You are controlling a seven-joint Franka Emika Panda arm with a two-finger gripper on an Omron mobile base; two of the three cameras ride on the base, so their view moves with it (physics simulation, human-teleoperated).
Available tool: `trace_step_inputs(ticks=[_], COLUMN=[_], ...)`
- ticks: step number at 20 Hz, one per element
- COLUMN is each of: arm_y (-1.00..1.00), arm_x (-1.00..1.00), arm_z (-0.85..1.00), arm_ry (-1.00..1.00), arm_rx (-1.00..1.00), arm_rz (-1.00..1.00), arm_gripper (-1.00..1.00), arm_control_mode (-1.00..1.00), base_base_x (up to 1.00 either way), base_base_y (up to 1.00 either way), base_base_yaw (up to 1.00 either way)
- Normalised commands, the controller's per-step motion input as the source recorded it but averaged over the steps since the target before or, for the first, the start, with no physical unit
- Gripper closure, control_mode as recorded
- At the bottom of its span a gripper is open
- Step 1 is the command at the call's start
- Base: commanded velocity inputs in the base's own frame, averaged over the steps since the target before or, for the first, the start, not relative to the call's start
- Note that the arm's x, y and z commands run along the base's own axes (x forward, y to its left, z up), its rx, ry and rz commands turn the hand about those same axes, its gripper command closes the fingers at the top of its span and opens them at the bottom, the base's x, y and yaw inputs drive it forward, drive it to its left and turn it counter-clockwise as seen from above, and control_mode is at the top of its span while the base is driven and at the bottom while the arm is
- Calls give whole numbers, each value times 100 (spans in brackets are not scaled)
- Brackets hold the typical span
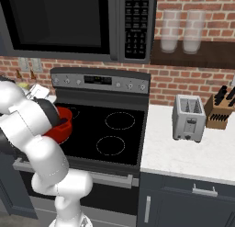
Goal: Put the eggplant and lemon wedge in the pot. Retrieve the spatula and lightly stir the vegetables in the pot.
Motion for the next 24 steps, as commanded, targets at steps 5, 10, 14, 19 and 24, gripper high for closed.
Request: trace_step_inputs(ticks=[5, 10, 14, 19, 24], arm_y=[0, 9, 20, 14, 8], arm_x=[9, 23, 14, 1, -6], arm_z=[0, -1, -9, 5, 33], arm_ry=[17, 30, 38, 28, 20], arm_rx=[1, 5, 3, 0, 0], arm_rz=[0, 0, 0, 0, 0], arm_gripper=[100, 100, 100, 100, 100], arm_control_mode=[-100, -100, -100, -100, -100], base_base_x=[0, 0, 0, 0, 0], base_base_y=[0, 0, 0, 0, 0], base_base_yaw=[0, 0, 0, 0, 0])
